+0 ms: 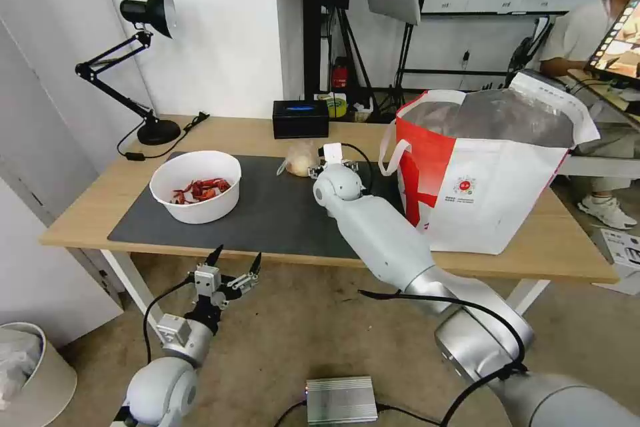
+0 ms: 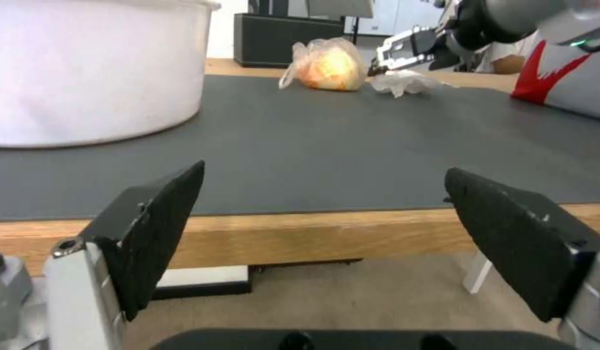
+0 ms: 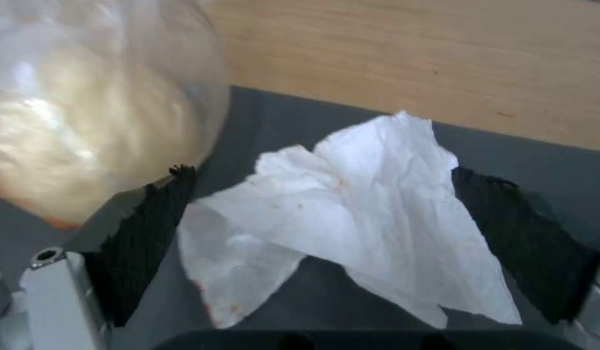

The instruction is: Pick up the trash from the table and place it into the takeout bag.

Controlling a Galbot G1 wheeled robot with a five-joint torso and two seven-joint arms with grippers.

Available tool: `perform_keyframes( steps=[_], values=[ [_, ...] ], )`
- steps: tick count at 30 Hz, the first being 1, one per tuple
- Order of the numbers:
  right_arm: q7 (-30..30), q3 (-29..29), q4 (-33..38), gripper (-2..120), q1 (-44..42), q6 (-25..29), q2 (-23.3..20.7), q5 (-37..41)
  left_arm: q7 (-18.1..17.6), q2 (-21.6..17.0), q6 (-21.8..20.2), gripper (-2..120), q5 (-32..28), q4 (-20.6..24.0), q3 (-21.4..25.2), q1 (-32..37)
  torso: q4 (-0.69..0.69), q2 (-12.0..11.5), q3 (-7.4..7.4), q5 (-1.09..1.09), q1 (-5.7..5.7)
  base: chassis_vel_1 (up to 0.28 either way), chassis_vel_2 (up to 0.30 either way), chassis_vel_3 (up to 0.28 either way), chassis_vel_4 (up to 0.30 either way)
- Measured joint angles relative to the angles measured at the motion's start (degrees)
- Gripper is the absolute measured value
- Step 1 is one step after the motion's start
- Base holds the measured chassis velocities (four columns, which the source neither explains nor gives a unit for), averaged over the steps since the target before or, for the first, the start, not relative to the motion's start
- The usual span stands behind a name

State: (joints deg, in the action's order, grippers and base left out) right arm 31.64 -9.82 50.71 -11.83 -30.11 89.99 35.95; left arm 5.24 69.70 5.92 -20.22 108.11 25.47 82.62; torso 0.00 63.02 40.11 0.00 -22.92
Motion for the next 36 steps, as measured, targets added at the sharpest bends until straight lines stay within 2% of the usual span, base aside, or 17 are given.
perform_keyframes(
  steps=[10,20,24,26,27,30,31,36],
  values=[
    [-5.12,1.34,-4.45,100,1.11,1.76,-0.02,-0.34,0.01,0.08,0.03,100,0.16,-0.40,-0.73,-0.56,-0.01,0.00,0.00,0.00,0.00,0.000,0.000,0.000,0.000],
    [-7.33,1.68,-6.05,99,1.41,2.36,-0.03,-0.45,0.01,0.74,0.71,100,0.65,-0.83,-0.98,-0.25,0.00,0.00,0.00,0.00,0.00,0.000,0.000,0.000,0.000],
    [-7.64,1.75,-6.20,89,1.40,2.41,-0.02,-0.37,0.01,0.88,0.89,100,0.71,-0.83,-1.09,-0.19,0.01,0.01,0.00,0.00,0.01,0.000,0.000,0.000,0.000],
    [-7.65,1.75,-6.18,79,1.29,2.41,0.00,-0.23,0.01,0.97,0.95,100,0.76,-0.83,-1.26,-0.17,0.02,0.02,-0.01,0.01,0.01,0.000,0.000,0.000,0.000],
    [-7.65,1.75,-6.18,79,1.29,2.41,0.00,-0.23,0.01,0.97,0.95,100,0.76,-0.83,-1.26,-0.17,0.02,0.02,-0.01,0.01,0.01,0.000,0.000,0.000,0.000],
    [-7.58,1.76,-6.07,64,1.14,2.25,-0.01,-0.08,0.01,1.18,1.05,100,0.86,-0.84,-1.55,-0.22,0.03,0.02,-0.01,0.01,0.02,0.000,0.000,0.000,0.000],
    [-7.58,1.76,-6.07,64,1.14,2.25,-0.01,-0.08,0.01,1.18,1.05,100,0.86,-0.84,-1.55,-0.22,0.03,0.02,-0.01,0.01,0.02,0.000,0.000,0.000,0.000],
    [-7.23,1.76,-5.73,44,0.98,2.05,-0.04,0.22,0.00,1.33,1.14,100,0.89,-0.80,-1.72,-0.20,0.03,0.02,-0.01,0.01,0.02,0.000,0.000,0.000,0.000]
  ],
)
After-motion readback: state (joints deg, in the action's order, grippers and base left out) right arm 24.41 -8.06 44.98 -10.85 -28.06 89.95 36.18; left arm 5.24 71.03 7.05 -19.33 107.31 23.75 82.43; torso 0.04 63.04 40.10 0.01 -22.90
